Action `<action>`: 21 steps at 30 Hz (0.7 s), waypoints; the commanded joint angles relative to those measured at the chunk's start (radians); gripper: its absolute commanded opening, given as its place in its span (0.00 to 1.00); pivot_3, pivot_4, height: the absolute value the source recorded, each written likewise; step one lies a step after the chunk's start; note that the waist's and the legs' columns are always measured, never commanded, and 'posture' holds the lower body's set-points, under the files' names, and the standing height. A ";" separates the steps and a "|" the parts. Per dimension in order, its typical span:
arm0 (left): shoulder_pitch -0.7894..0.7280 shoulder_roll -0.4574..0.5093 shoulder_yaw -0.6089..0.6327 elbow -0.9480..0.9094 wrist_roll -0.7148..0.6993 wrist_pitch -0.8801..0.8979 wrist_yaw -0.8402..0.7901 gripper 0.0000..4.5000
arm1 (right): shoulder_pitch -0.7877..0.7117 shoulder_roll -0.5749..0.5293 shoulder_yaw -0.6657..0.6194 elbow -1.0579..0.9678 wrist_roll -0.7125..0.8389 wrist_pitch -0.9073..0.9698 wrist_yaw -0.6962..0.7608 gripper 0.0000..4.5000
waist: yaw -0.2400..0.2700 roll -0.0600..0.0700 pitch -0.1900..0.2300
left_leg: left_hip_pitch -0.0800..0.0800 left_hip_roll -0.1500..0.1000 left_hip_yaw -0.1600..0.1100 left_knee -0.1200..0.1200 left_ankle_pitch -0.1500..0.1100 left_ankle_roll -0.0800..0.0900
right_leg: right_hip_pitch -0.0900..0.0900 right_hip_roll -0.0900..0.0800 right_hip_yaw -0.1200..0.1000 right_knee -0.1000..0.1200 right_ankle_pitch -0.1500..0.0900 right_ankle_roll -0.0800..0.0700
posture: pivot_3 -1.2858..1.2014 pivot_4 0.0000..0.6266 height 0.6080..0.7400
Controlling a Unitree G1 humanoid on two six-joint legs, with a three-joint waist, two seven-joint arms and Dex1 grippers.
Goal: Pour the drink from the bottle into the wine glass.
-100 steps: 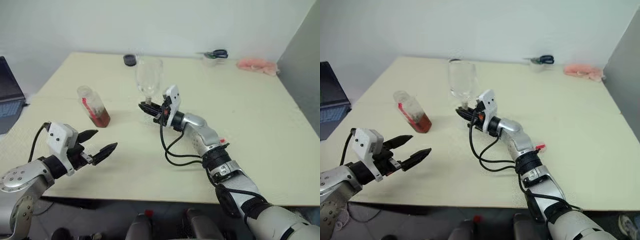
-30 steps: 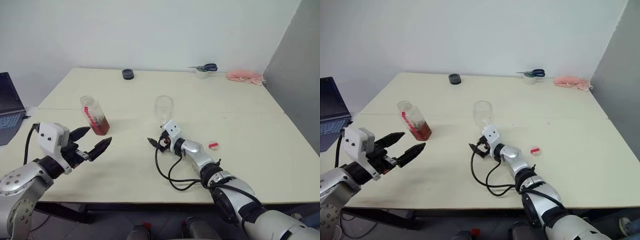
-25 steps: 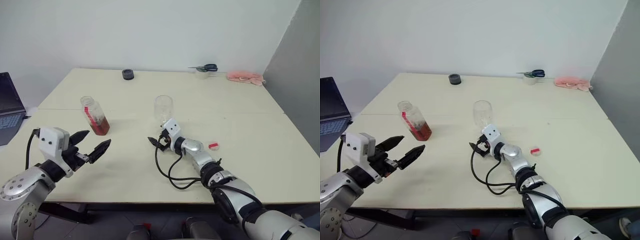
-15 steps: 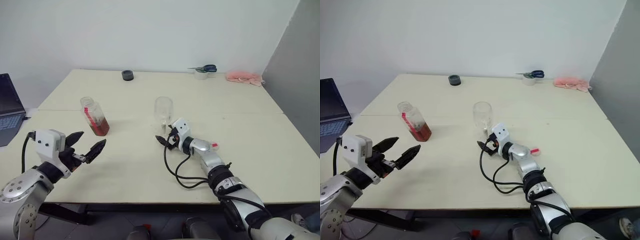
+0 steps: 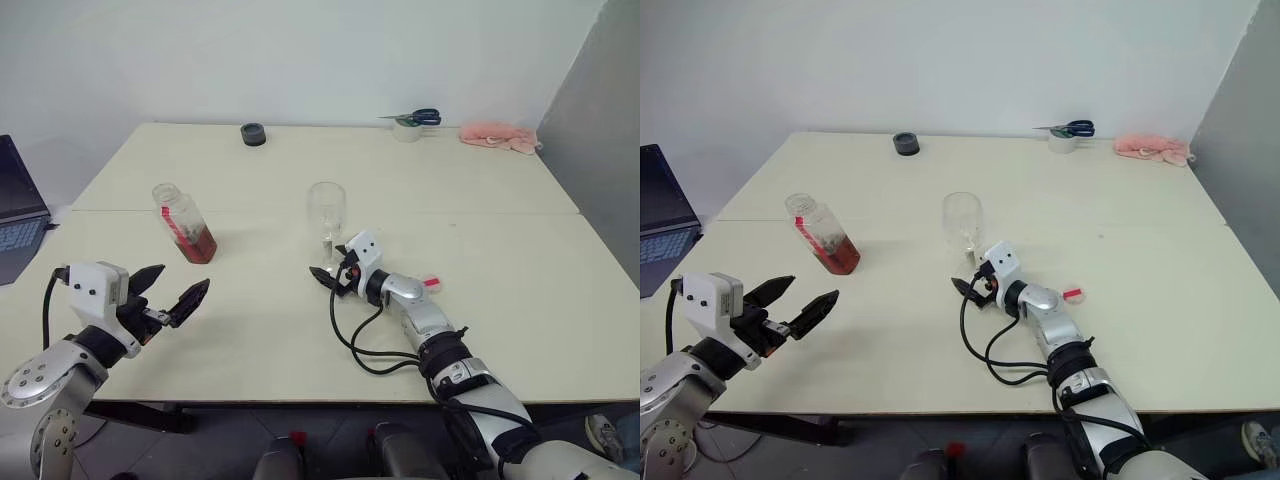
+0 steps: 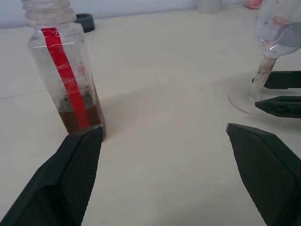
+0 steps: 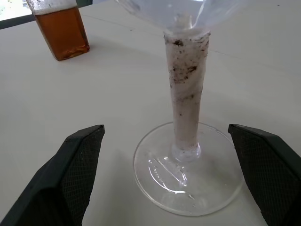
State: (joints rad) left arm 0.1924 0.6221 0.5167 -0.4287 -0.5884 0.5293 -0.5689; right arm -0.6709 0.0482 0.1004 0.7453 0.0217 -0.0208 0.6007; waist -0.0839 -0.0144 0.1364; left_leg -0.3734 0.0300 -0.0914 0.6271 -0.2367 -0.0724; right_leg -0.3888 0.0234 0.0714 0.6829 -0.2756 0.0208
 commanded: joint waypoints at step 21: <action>-0.052 -0.023 0.006 0.038 -0.010 -0.043 0.007 1.00 | 0.138 -0.213 0.005 -0.563 0.089 0.324 0.144 1.00 | 0.000 -0.004 -0.045 | -0.006 -0.001 -0.002 0.000 -0.002 -0.005 | -0.005 -0.001 -0.001 -0.001 0.000 -0.003 | 0.52 0.00 1.00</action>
State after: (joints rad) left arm 0.2129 0.5749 0.4625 -0.4141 -0.5419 0.5062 -0.5251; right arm -0.5626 0.0249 0.0993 0.6802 0.0201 -0.0129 0.5541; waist -0.0840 -0.0183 0.0911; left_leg -0.3794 0.0291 -0.0925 0.6275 -0.2389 -0.0770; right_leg -0.3937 0.0220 0.0704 0.6816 -0.2756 0.0188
